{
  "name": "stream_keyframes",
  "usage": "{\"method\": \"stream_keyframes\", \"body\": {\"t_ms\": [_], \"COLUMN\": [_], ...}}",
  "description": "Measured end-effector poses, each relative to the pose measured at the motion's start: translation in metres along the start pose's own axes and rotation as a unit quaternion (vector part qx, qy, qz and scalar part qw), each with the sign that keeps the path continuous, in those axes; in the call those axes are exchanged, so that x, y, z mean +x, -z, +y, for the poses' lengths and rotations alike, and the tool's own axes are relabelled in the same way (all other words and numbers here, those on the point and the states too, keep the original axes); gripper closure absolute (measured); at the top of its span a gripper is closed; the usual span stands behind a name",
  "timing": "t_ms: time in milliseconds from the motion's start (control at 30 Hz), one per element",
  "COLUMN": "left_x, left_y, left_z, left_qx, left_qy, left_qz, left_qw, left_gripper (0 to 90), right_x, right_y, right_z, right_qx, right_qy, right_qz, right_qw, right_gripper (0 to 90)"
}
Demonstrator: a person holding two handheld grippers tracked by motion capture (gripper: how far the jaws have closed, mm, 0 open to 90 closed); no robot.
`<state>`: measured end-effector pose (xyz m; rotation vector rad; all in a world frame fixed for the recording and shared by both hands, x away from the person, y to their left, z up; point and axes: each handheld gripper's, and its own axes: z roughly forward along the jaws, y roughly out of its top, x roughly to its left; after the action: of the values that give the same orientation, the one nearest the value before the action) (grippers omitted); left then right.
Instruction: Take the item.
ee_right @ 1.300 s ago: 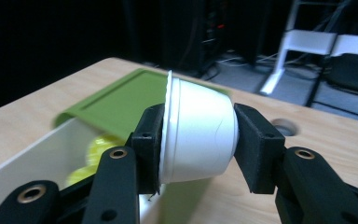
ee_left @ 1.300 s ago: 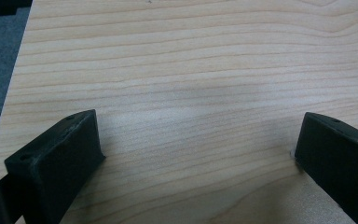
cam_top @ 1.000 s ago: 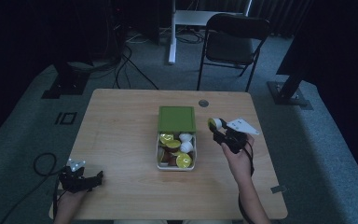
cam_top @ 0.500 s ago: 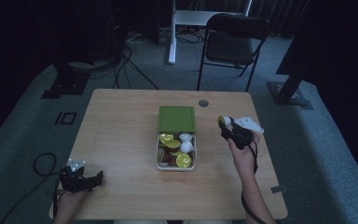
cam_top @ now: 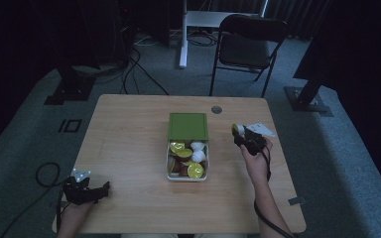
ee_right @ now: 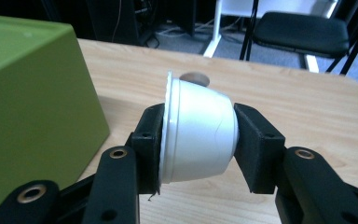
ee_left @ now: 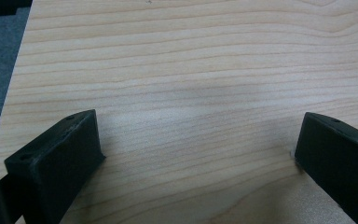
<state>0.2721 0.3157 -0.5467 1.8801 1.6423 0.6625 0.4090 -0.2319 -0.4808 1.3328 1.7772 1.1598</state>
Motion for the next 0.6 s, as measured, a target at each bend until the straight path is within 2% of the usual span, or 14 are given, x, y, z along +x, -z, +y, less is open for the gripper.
{"method": "stream_keyframes", "body": {"t_ms": [367,600], "left_x": [0.0,0.0], "left_y": [0.0,0.0], "left_z": [0.0,0.0], "left_qx": [0.0,0.0], "left_qy": [0.0,0.0], "left_qz": [0.0,0.0], "left_qw": [1.0,1.0], "left_gripper": [0.5,0.5], "right_x": [-0.007,-0.007], "right_y": [-0.026,-0.037], "right_z": [-0.019,-0.026], "right_qx": [0.041,0.06], "right_qy": [-0.029,-0.028], "right_qz": [-0.004,0.0], "right_qw": [0.9987,0.9978], "right_gripper": [55.6,55.6]}}
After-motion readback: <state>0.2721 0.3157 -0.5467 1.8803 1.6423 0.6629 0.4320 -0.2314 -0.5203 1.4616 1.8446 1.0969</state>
